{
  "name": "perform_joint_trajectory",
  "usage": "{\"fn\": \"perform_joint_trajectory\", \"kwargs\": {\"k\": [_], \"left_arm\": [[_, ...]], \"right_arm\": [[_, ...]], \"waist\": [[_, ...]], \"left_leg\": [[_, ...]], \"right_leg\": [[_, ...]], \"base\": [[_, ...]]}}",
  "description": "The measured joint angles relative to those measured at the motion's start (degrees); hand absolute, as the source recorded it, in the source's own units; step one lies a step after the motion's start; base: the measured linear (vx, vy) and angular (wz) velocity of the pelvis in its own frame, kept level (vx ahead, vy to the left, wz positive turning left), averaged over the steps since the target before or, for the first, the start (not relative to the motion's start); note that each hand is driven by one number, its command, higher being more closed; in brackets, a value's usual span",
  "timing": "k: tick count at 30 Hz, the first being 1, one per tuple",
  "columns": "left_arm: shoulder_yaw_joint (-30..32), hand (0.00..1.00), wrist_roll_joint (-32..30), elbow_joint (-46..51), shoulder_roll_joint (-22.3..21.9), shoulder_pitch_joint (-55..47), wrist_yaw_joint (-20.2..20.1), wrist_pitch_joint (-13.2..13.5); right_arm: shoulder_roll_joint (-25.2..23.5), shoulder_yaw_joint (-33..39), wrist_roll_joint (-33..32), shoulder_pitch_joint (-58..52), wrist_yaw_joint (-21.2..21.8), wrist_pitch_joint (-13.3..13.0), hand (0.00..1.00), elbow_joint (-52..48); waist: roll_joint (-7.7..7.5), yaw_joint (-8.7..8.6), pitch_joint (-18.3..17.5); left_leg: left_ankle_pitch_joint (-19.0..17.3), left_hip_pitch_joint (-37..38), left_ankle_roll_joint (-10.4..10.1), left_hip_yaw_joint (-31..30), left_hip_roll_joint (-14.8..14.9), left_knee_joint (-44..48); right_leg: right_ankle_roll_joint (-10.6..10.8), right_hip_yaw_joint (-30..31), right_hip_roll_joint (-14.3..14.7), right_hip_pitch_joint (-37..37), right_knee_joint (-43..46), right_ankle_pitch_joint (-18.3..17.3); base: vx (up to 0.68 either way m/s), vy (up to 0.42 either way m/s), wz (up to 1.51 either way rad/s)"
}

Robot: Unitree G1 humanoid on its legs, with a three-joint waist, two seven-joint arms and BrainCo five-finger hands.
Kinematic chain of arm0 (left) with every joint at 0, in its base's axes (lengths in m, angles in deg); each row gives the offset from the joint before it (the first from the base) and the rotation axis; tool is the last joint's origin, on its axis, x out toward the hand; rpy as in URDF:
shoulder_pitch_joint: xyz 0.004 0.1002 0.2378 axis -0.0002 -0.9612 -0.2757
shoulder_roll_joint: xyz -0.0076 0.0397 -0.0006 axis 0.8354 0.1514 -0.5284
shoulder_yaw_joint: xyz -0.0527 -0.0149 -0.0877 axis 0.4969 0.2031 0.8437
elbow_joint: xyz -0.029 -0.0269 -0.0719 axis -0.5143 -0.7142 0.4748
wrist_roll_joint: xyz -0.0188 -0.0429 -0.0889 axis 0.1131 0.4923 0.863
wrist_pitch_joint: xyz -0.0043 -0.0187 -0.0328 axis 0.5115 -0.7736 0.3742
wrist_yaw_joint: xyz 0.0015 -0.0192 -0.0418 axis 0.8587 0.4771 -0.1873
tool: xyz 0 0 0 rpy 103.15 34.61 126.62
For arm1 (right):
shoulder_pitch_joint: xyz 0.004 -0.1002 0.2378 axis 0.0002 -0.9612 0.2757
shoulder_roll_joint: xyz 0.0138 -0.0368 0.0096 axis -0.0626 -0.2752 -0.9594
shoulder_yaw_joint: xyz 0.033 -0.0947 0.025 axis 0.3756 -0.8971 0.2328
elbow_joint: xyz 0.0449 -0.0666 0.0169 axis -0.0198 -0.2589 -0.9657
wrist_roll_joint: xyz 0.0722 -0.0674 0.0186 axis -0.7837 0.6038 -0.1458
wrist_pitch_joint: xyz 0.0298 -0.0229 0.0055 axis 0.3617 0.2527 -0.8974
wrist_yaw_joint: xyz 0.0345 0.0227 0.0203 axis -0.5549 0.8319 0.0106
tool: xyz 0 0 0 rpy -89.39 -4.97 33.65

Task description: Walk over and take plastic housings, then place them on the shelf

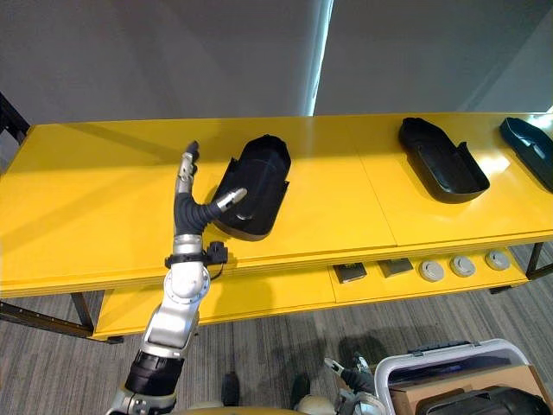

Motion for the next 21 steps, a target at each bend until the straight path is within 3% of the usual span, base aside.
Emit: {"fn": "perform_joint_trajectory", "kwargs": {"k": [8,21], "left_arm": [[-2.88,1.0,-2.83,-4.6,3.8,-5.35,-5.2,1.59],[-5.33,1.0,-3.83,-15.32,6.52,-3.98,-8.62,1.72]], "right_arm": [[0.08,-1.71,0.03,0.26,-0.04,-0.1,0.0,0.01],[0.12,-1.71,0.1,2.22,-0.05,-0.07,0.0,0.57]], "waist": [[-0.09,0.12,-2.49],[-0.02,-0.07,-2.73]], "left_leg": [[0.26,-0.11,0.23,0.13,0.35,-0.01],[0.43,-0.94,0.12,0.06,0.19,-0.01]], "right_leg": [[-0.14,-0.02,0.62,-0.2,-0.84,0.13],[-0.39,0.04,0.99,-0.25,-3.13,1.29]], "base": [[0.0,0.0,0.0],[0.0,0.001,-0.01]]}}
